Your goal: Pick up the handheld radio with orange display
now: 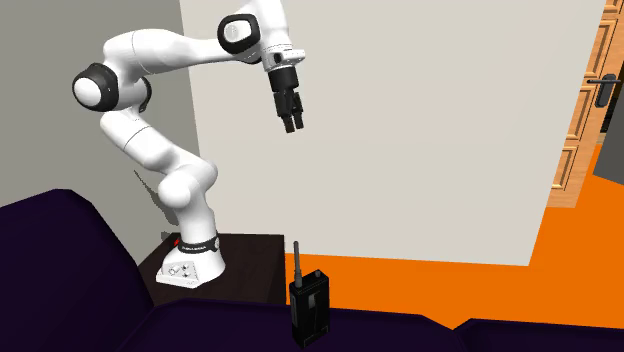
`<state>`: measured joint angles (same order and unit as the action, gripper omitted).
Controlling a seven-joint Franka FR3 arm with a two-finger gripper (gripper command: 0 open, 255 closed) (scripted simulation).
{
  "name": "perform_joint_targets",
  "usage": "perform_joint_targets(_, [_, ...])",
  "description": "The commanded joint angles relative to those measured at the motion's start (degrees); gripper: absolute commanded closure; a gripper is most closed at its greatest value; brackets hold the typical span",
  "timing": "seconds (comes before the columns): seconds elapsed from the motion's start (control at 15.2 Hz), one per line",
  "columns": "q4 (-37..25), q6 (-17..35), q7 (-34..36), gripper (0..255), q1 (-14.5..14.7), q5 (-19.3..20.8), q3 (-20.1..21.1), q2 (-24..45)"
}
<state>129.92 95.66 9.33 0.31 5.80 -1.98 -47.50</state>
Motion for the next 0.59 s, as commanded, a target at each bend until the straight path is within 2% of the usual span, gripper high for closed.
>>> perform_joint_targets(0.0, [0.0, 0.0, 0.0, 0, 0.0, 0.0, 0.0, 0.0])
perform_joint_targets(0.53, [4.05, 6.12, -12.1, 0, -0.8, 3.95, -10.5, 5.35])
